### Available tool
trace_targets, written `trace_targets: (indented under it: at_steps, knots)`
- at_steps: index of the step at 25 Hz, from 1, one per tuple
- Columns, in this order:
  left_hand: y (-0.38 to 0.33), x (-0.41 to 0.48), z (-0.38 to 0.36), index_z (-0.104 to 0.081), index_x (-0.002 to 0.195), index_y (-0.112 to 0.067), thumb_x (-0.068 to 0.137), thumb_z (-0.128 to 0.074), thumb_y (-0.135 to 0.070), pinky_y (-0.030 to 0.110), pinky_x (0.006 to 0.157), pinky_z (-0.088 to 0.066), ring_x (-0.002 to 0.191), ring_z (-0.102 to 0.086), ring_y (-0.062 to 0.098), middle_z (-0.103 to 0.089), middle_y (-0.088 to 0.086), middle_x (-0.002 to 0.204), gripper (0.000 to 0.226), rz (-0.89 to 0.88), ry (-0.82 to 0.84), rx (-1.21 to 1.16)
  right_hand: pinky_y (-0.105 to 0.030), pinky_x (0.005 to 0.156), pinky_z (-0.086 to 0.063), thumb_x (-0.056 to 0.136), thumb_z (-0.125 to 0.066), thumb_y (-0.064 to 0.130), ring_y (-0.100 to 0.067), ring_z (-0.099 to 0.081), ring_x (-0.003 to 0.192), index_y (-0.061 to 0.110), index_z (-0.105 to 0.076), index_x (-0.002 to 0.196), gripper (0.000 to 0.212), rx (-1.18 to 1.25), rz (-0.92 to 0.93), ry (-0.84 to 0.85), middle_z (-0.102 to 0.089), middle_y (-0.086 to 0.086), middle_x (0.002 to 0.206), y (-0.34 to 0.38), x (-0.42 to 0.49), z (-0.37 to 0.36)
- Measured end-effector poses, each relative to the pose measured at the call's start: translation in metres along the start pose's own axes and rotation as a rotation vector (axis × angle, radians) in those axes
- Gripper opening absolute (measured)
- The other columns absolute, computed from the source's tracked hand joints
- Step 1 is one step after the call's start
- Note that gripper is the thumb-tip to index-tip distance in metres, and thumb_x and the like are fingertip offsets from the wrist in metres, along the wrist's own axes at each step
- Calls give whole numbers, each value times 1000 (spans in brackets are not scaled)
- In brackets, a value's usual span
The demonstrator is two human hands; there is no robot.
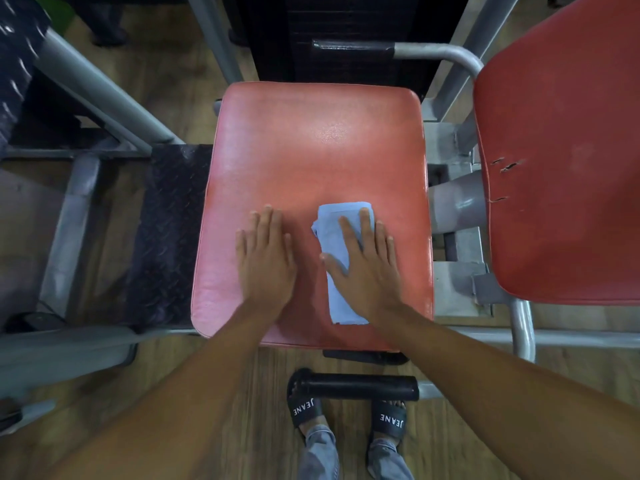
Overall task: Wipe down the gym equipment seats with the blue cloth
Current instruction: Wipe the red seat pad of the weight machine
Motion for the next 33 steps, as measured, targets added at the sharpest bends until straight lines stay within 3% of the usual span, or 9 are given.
trace_targets:
  at_steps: [4,7,10,12,17,23,27,33]
  knots:
    - [15,-10,-15,-17,153,-15,100,-11,-39,48,121,-7,149,-7,24,-13,3,162,59,6,113,117,-58,113,-21,88,-32,70,-47,-15,143,28,-17,153,79,-220,54,-10,-11,-8,161,6,-1,-11]
    - [16,-12,-18,-12,154,-16,100,-9,-38,48,121,-3,150,-2,23,-8,3,162,58,16,113,125,-57,113,-24,95,-29,57,-49,-19,140,28,-14,153,67,-234,83,-23,-12,-8,161,7,-3,-12]
    - [15,-11,-16,-13,154,-15,100,-9,-38,48,121,-4,150,-2,23,-9,3,162,58,18,111,123,-55,111,-28,97,-29,40,-48,-21,139,24,-17,153,60,-270,270,3,-16,-11,160,1,-1,-9]
    - [13,-12,-16,-13,154,-16,100,-9,-38,48,121,-3,150,-1,22,-8,2,162,59,28,115,123,-53,112,-28,96,-31,41,-46,-23,139,27,-20,152,59,-281,409,23,-20,-8,160,-6,0,-4]
    - [13,-12,-15,-11,154,-16,100,-7,-39,47,121,-4,150,2,21,-6,1,162,59,32,119,133,-50,107,-31,94,-36,56,-41,-33,133,28,-24,151,64,-270,257,-61,-20,-7,159,-2,-11,-7]
    - [12,-12,-16,-12,154,-16,100,-8,-39,48,121,-4,150,0,22,-8,1,162,59,39,126,129,-43,92,-43,88,-44,25,-35,-51,105,17,-35,147,60,-378,318,-153,-33,-14,154,3,-10,-13]
    - [11,-9,-5,-16,153,-16,99,-10,-40,47,121,-5,150,-4,23,-11,2,162,59,25,185,113,-39,82,-48,86,-32,13,-31,-54,92,17,-44,141,56,-436,351,-135,-45,-13,146,5,-4,0]
    - [-16,2,89,-32,149,-16,96,-21,-35,49,120,-9,148,-17,26,-26,5,158,57,51,221,134,-36,65,-44,79,-30,7,-28,-49,68,13,-53,133,59,-337,388,-111,-54,-17,134,26,6,98]
Point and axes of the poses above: each hand's wrist, its own x-axis towards the middle knuckle, its own z-axis out of the back of the hand, y = z × x, the point moved 2 cm from there along x, towards the middle knuckle
